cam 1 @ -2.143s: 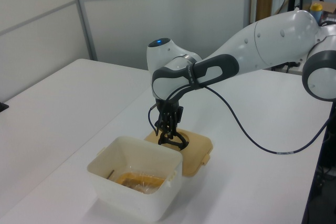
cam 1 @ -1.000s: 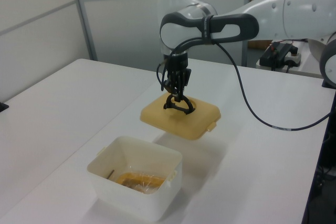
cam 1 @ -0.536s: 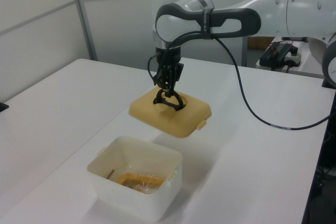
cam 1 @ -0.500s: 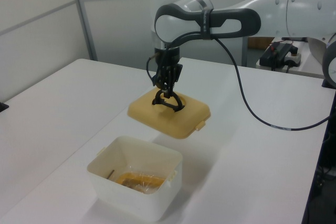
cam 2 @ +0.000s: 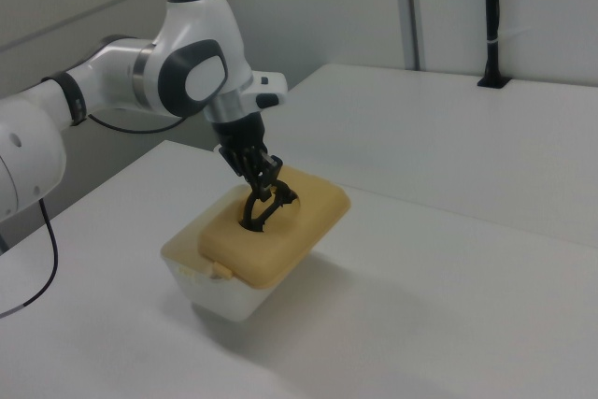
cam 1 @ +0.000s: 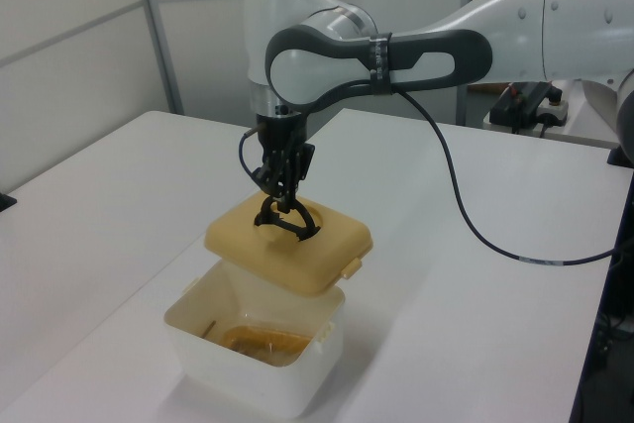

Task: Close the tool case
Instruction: 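Carry the lid over the white box and lower it onto the rim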

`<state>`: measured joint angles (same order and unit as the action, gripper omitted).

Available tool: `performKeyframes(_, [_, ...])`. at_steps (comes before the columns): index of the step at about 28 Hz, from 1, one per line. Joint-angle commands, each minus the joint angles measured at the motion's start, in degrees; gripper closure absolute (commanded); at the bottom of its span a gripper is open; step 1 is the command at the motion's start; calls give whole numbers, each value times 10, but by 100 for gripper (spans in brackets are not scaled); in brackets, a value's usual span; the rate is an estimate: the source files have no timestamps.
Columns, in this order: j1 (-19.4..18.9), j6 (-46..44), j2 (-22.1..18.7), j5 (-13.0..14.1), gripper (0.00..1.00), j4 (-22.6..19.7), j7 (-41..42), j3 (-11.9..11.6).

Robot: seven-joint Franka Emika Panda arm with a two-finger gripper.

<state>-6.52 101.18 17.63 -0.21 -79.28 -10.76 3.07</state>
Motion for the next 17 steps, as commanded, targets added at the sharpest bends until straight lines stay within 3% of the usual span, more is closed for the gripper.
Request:
performKeyframes(1, [-1,-27,-1,-20,100,21,-29,24])
performKeyframes(10, [0,-27,6,-56,100,21,-69,81])
performKeyframes(17, [0,-27,14,-76,100,19,-94,111])
